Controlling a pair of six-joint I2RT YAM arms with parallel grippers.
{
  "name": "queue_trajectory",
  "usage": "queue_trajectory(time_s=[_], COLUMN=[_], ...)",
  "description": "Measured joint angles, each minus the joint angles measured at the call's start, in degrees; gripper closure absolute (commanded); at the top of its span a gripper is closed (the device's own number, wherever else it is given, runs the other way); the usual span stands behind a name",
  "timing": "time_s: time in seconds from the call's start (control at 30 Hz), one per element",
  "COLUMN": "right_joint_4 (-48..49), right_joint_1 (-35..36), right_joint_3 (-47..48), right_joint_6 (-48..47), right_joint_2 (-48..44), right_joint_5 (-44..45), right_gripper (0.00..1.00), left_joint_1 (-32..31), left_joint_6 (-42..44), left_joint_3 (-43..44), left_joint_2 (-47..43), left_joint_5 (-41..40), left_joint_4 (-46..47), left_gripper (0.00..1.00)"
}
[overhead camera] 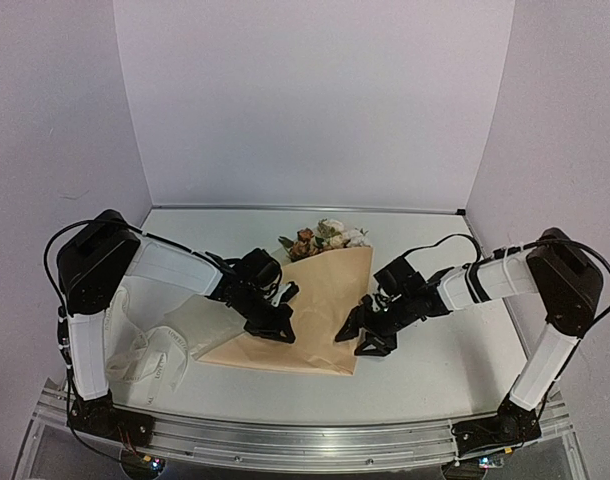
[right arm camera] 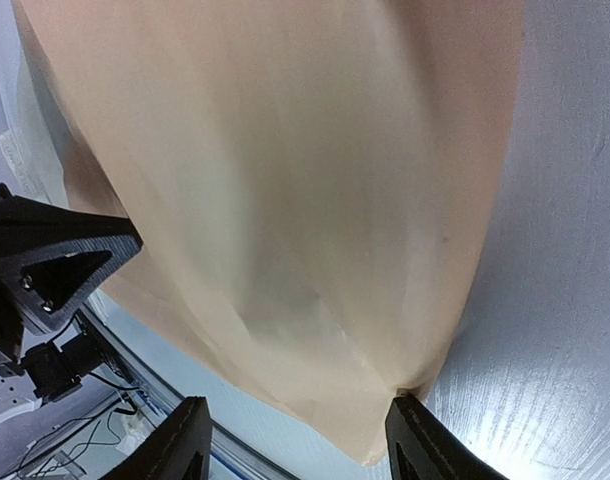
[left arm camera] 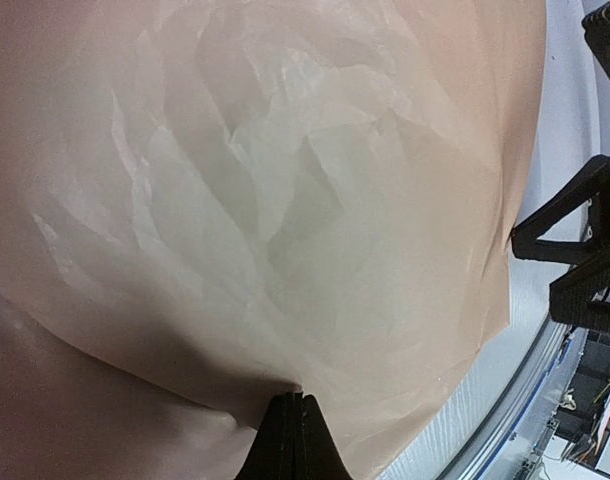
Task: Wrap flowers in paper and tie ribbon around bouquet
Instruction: Press the fold line on the 2/3-folded wrapping paper.
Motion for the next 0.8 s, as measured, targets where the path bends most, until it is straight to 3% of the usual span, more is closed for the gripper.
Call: queue_trajectory(time_s=[0.43,0.8], right_joint_4=[8.9,14.9], right_joint_1=[-2.06,2.72], right_joint_3=[0.18,-7.14], right_joint_6=[7.27,10.24], right_joint_2=[1.64,-0.58], right_joint_5=[-1.19,-2.79], right_gripper=[0.35,0.34], left_joint_1=[0.1,0.22], left_joint_6=[0.23,0.24], left_joint_3=[0.23,0.93], left_joint_2=[0.18,0.56], left_joint_5=[0.1,0.41], left_joint_4=[-0.33,-1.29], left_gripper=[1.0,1.0])
